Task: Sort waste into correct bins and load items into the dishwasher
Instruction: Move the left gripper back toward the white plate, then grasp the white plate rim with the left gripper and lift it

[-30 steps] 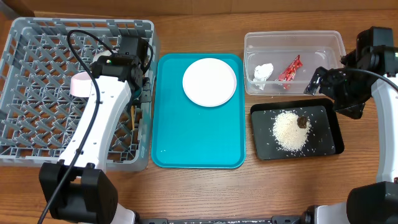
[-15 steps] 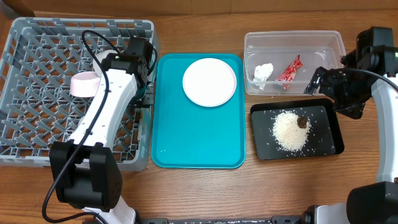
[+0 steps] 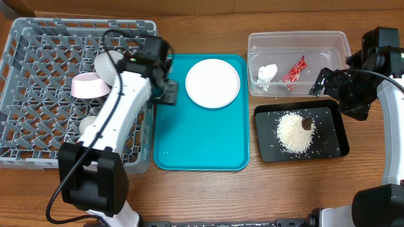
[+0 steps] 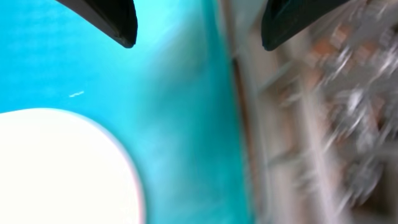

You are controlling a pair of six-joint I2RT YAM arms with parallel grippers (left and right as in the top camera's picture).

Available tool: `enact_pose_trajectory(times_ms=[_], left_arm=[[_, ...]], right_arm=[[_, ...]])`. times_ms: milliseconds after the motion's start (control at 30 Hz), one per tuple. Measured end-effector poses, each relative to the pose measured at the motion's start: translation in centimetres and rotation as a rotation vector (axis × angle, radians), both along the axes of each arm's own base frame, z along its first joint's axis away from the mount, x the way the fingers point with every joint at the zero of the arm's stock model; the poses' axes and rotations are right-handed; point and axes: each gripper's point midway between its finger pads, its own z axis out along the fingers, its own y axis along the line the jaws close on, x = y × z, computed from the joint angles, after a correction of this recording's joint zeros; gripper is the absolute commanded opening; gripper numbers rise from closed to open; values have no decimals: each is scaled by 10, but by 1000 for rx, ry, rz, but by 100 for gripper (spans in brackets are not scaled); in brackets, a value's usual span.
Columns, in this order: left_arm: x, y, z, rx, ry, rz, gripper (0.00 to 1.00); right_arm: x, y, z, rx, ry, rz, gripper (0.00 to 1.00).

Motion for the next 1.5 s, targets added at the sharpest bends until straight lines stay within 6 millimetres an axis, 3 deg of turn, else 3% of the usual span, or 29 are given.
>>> enact_pose_trajectory(times_ms=[267,367,500,700,833,1000,1100,1233,1500], left_arm=[[22,-98,12,-56,-202,-352,79],[20,-125,2,-60,-213,-441,81],[16,-144,-25,-52,-177,-504,81],[7,-142,-78,-14,-49,-530,79],[-10,-131,-106,20,66,-534,63],[-21,-124,-107,42,122,-540,32],[-23,-123,-107,46,133,-544,26],[-23,-123,-107,44,132,-544,8],[-19,-125,-99,49,121,-526,4]], right_arm=[[0,0,0,0,1,0,100],[0,0,0,0,0,0,100],[0,0,0,0,0,0,100],[0,0,0,0,0,0,100],[0,0,0,0,0,0,100],[0,0,0,0,-1,0,100],[0,0,0,0,-1,0,100],[1,0,0,-1,-2,0,100],[0,0,0,0,-2,0,100]])
